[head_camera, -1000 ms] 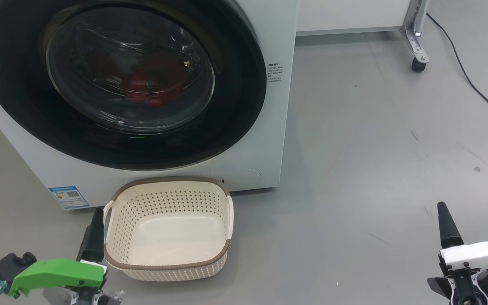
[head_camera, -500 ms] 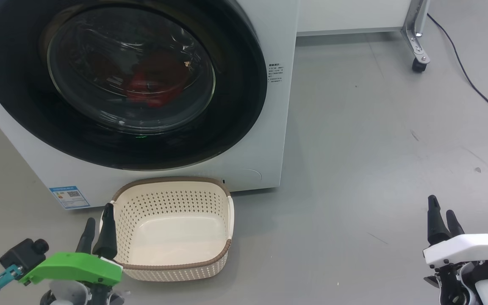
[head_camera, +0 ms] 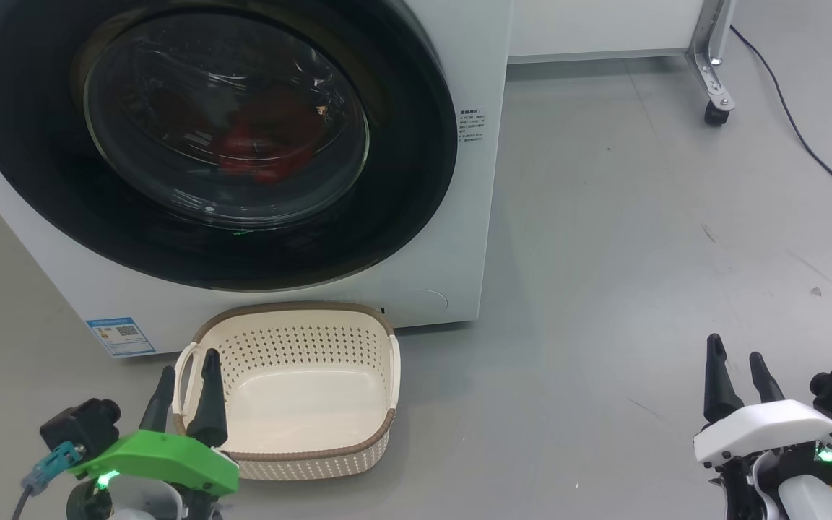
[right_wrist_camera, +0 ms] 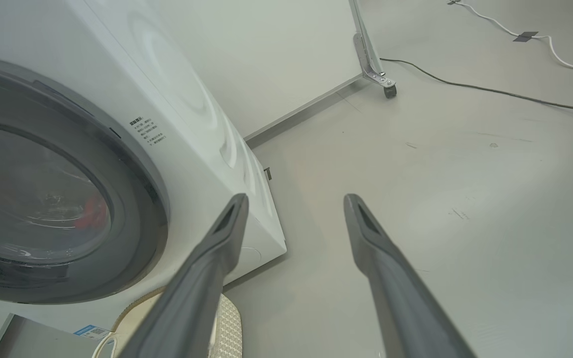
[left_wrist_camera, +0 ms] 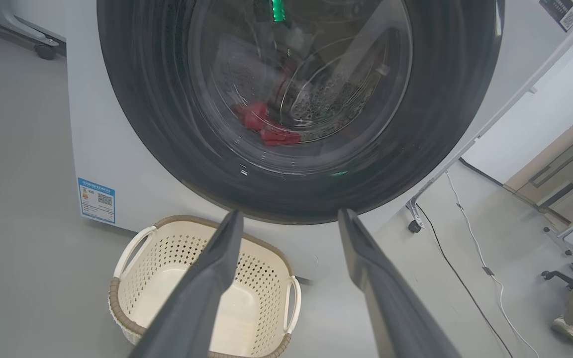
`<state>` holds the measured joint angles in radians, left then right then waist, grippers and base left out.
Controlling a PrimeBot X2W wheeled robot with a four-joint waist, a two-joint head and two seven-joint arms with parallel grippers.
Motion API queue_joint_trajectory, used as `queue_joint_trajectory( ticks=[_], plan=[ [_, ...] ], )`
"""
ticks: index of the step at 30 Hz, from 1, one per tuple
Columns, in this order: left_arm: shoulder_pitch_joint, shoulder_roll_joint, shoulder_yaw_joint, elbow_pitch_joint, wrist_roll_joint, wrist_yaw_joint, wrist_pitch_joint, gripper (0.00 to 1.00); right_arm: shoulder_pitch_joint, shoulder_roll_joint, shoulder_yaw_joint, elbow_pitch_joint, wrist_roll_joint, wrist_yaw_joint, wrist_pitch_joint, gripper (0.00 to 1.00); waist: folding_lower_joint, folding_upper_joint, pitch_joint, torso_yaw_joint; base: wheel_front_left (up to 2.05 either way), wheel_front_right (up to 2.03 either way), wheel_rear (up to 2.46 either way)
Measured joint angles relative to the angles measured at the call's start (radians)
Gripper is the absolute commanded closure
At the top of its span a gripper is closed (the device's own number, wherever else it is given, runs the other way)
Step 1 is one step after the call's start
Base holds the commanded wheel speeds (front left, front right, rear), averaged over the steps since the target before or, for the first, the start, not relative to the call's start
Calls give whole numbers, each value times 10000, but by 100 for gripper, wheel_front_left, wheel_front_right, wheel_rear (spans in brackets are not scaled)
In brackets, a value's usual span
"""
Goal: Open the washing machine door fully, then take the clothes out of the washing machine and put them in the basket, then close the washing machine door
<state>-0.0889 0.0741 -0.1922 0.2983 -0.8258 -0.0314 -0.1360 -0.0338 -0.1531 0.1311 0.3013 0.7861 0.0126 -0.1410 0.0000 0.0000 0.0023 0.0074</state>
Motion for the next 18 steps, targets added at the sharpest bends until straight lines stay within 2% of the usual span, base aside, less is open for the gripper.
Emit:
queue_joint_trajectory(
  ticks=[18],
  plan=[
    [0,-136,-416,244,2059,272,-606,0,36,265,387,-19,-2376,-416,-591,0,0,0,4,43,0,0,0]
  ],
)
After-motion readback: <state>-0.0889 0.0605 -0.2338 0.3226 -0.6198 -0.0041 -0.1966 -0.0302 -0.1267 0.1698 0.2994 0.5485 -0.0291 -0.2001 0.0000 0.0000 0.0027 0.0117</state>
